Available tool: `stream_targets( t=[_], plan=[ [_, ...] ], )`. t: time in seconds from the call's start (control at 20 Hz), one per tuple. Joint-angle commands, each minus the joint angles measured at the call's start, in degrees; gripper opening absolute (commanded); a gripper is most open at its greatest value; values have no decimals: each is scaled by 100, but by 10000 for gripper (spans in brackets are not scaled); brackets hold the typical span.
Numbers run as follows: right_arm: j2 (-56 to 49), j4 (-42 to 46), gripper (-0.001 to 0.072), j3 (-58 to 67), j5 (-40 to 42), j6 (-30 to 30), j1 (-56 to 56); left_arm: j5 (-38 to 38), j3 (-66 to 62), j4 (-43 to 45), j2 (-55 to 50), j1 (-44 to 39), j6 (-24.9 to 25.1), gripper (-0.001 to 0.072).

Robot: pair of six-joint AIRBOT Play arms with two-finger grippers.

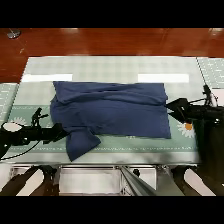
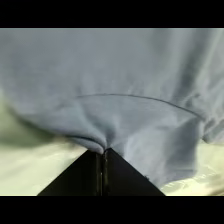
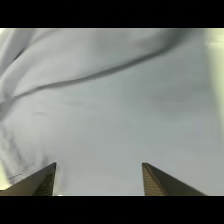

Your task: Fold the shirts.

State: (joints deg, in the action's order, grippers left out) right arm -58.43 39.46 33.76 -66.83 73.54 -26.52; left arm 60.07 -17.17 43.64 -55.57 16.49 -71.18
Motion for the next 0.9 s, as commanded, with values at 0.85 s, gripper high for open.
stream_targets(
  t=[0.85],
  plan=[
    [-918,1255,618,-592,-262,476,70,256,-120,-428,9,-116,448,33]
  ],
)
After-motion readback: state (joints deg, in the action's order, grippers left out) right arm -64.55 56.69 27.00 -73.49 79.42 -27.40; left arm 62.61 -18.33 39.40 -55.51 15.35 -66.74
